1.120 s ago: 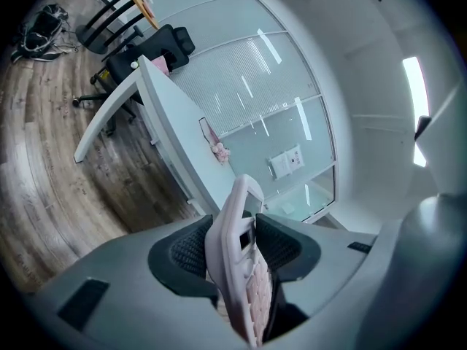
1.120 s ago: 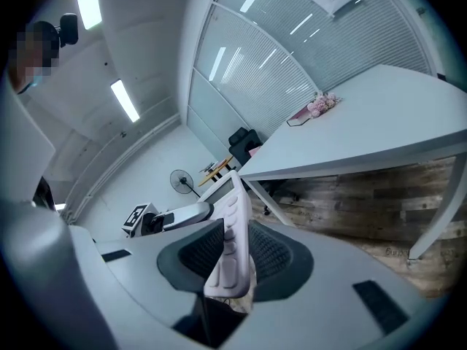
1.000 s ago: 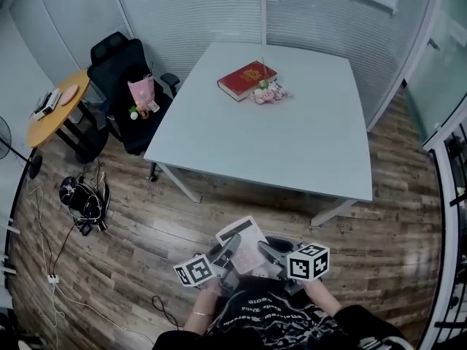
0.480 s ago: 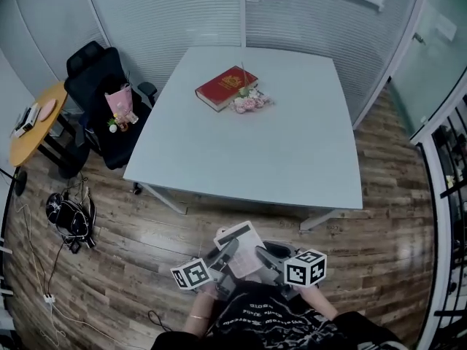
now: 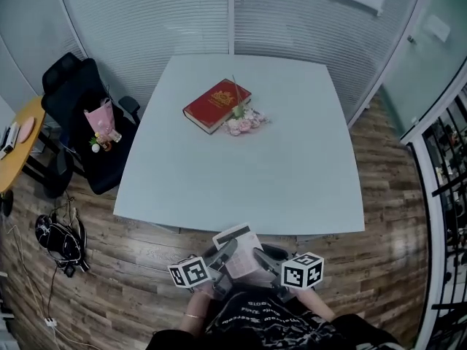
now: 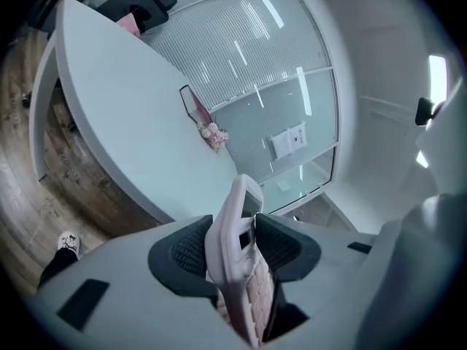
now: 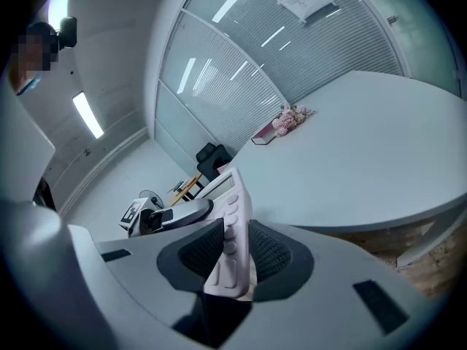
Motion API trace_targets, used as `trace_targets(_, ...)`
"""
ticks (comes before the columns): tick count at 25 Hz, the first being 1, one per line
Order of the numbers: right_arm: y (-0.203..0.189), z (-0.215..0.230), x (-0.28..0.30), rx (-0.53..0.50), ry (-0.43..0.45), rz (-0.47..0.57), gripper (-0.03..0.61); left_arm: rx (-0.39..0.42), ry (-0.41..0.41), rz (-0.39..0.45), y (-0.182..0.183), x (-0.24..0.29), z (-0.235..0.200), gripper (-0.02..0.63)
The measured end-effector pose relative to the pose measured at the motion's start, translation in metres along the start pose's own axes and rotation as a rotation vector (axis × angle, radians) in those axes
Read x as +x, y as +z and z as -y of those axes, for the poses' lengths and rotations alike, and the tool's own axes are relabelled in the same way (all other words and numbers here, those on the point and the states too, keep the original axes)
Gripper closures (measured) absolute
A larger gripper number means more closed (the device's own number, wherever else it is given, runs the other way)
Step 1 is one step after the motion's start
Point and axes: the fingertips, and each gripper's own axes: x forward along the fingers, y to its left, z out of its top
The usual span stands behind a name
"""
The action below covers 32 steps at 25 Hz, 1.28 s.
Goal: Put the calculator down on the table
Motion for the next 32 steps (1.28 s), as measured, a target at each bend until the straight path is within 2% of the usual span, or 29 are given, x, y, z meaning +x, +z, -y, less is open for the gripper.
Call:
trace_targets(3, 0.022, 0.003, 0.024, 0.029, -0.018, 0.006, 0.463, 0.015, 0.018, -0.024, 0.031, 0.01, -0.014, 0.411)
trace_targets(7, 0.052, 0.003, 0.055, 0.027, -0.032, 0.014, 0.463, -0.007, -0.009, -0.035, 0.071, 0.021, -0.02, 0.411)
trace_targets(14, 0.095, 0.004, 0.111, 0.001, -0.061, 0.041, 0.46, -0.014, 0.024, -0.007, 0.136, 0.033, -0.046, 0.411)
trace_targets(21, 0.129, 0.006, 0.154, -0.046, -0.071, 0.045, 0.46, -0.009, 0.028, 0.015, 0.185, 0.043, -0.065, 0.41)
trace_targets(27, 0.162, 0.004, 0.193, -0.119, -0.031, -0.008, 0.46, -0.041, 0.061, 0.095, 0.229, 0.044, -0.081, 0.41)
trace_targets(32, 0.185, 0.004, 0.233, -0.166, -0.001, -0.066, 0.459, -0.049, 0.132, 0.148, 0.265, 0.045, -0.102, 0.41)
